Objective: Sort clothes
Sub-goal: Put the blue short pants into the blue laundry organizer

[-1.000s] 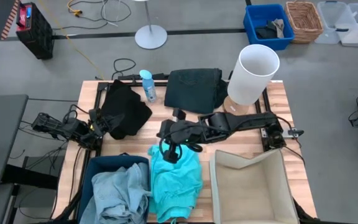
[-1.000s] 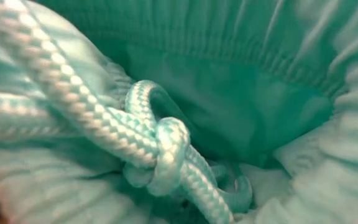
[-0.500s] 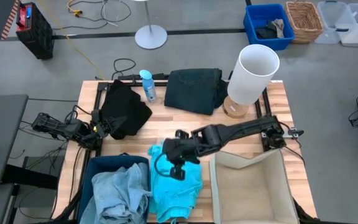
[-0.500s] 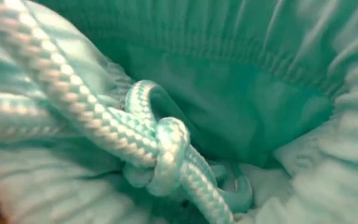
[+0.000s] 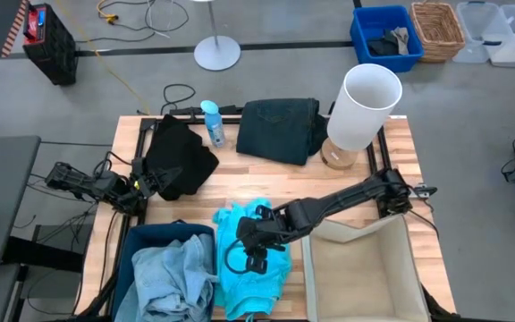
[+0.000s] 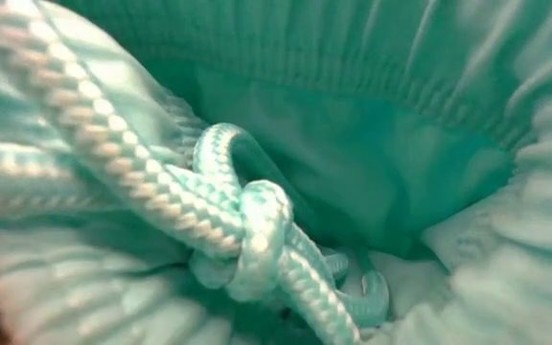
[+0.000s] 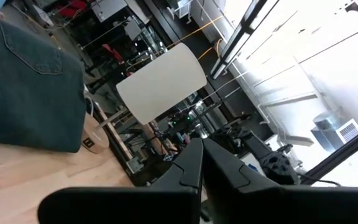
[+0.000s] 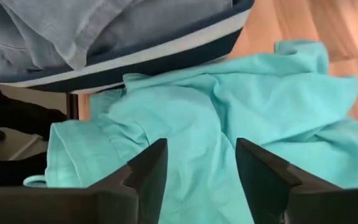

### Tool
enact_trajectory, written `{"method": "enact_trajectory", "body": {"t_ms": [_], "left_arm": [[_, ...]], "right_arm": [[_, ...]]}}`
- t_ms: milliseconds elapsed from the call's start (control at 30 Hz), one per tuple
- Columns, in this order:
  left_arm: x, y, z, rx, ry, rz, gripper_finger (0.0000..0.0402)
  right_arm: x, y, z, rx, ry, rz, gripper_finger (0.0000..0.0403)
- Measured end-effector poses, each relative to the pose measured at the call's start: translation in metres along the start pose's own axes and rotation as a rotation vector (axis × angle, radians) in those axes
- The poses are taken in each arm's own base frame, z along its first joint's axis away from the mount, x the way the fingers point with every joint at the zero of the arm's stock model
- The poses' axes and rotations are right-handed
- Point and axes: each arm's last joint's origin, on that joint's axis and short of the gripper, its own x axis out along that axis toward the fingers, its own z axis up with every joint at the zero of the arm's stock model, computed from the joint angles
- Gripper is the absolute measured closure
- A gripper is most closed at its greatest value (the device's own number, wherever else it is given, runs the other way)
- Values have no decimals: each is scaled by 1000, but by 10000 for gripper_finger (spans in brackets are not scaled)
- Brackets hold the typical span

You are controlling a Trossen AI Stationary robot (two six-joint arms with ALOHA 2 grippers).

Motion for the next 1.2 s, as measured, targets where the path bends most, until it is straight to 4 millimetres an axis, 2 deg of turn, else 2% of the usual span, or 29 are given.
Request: {"method": "enact_trajectory", "body": {"t_ms": [333,467,633,767,933,1100,1200], "left_arm": [[0,0,0,-31,0,0,396],[0,0,0,-30,0,0,396],[0,0,0,-31,1,0,396],[0,-1,0,-38,10,-15,396],[0,0,-1,-35,17,-11,396],[0,-1,-1,-45,14,-14,396],[0,-1,0,-46,13,-14,396]], "right_arm": [[37,-8,-30,20,40,-25,192],[53,-9,-32,25,30,-22,188],[85,-12,-36,58,53,-52,179],[102,-12,-37,94,58,-71,173],[133,-19,-50,135,137,-132,173],[147,-21,-56,184,180,-166,188],[149,-18,-58,179,187,-167,215]]}}
